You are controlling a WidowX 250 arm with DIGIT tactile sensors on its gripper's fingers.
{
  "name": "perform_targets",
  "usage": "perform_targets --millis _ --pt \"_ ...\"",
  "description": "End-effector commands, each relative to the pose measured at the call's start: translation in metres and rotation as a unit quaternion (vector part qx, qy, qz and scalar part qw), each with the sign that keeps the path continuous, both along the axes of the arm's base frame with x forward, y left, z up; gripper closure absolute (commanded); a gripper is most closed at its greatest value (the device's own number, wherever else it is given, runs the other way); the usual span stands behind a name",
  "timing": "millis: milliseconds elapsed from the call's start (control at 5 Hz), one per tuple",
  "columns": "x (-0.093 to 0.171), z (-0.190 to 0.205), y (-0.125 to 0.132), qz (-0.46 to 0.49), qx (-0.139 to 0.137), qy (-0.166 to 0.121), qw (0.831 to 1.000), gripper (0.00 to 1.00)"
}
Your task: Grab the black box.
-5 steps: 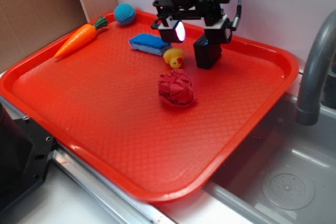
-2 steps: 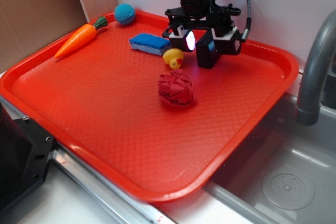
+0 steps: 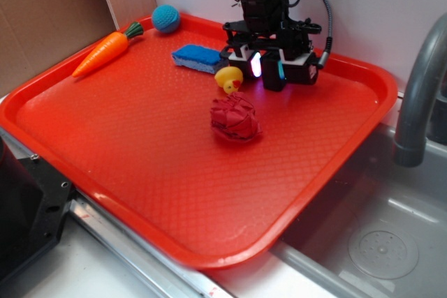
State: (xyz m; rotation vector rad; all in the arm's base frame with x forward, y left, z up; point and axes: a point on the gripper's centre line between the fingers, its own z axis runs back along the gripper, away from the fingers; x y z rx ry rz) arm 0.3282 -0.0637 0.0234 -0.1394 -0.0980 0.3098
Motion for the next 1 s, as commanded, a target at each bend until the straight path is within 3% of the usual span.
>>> perform_targets --millis 0,200,400,600,800 --pt "-0.044 0.100 0.011 -0.058 0.011 -0.066 0.996 1.00" --pt "-0.086 0.151 0.019 -0.146 0.009 -0.037 0.989 1.00" --pt "-0.113 0.205 0.032 -0.148 -0.002 0.022 0.989 1.00" --pt "-0.125 0.235 0.047 -0.103 0.002 0.001 0.995 1.00" --pt "-0.116 0.230 0.049 -0.101 0.005 0.018 0.995 1.00"
